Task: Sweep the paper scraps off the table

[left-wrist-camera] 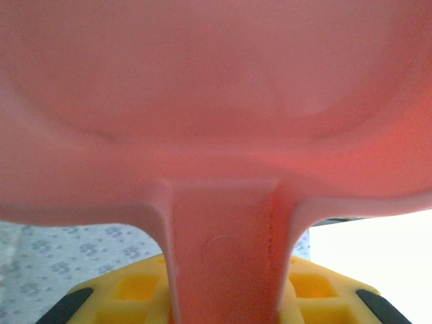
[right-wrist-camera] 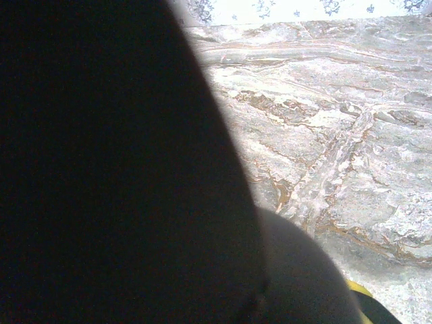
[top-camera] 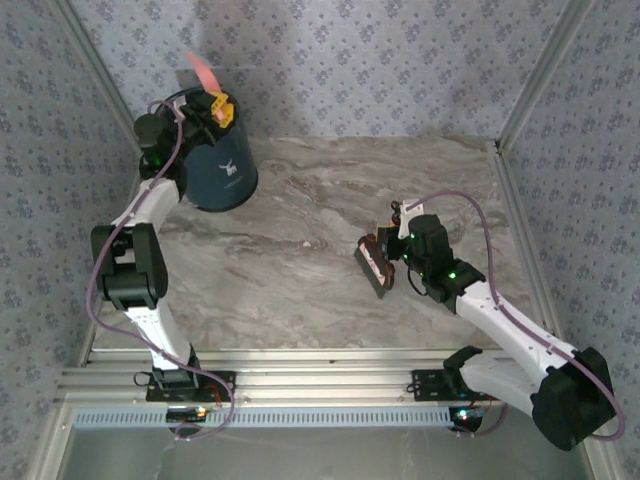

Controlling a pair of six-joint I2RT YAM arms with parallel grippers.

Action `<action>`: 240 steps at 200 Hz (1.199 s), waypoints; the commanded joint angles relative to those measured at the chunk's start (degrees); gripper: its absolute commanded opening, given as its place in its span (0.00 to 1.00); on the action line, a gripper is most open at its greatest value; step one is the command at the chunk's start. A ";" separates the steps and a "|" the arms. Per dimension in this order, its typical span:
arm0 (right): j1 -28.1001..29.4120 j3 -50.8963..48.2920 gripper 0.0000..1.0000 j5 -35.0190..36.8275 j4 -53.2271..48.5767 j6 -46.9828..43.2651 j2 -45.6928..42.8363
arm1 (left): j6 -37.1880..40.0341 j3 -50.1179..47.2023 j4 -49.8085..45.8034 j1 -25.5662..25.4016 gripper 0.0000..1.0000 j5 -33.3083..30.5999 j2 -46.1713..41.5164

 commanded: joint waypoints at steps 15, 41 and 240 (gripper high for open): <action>0.61 0.15 0.00 1.01 1.07 1.10 -1.80 | 20.88 2.77 -19.06 -0.94 0.00 4.80 -7.50; 0.74 -0.42 0.00 1.52 1.47 1.11 -2.50 | 31.93 4.68 -30.88 -1.72 0.00 6.13 -9.37; 1.08 -3.06 0.00 5.50 2.43 0.05 -5.99 | 94.49 11.52 -92.57 -19.53 0.00 -19.72 -12.50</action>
